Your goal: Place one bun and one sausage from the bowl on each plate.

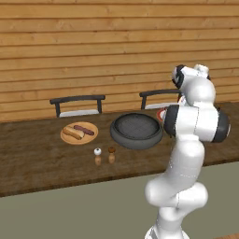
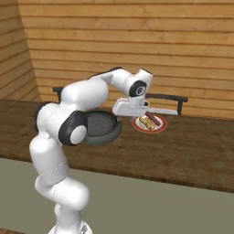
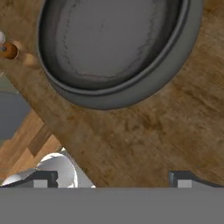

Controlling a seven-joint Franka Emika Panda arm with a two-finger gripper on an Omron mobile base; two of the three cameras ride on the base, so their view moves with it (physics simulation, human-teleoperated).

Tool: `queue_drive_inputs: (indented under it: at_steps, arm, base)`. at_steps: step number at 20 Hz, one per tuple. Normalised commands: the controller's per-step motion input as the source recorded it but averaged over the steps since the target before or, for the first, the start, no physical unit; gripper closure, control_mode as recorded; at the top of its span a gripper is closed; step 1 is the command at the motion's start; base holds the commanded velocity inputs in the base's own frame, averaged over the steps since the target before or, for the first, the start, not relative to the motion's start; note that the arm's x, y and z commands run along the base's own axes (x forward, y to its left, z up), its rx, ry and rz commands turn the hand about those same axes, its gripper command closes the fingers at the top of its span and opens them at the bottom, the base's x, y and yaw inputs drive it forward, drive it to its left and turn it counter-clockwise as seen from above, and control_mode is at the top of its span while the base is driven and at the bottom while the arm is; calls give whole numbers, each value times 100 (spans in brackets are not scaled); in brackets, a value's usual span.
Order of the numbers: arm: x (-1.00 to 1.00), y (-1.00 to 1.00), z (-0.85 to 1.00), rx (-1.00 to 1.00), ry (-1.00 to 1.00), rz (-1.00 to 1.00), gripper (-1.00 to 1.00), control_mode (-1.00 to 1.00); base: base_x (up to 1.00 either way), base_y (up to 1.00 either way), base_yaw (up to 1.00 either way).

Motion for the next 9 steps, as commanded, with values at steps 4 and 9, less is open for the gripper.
queue_drive_inputs:
  at_steps: [4,9]
  arm:
    - [-100,16,38,0,0,-7,-100,-100]
    - [-100,59,41,-7,0,5,-100,-100]
  base:
    - [0,0,0]
    - [0,0,0]
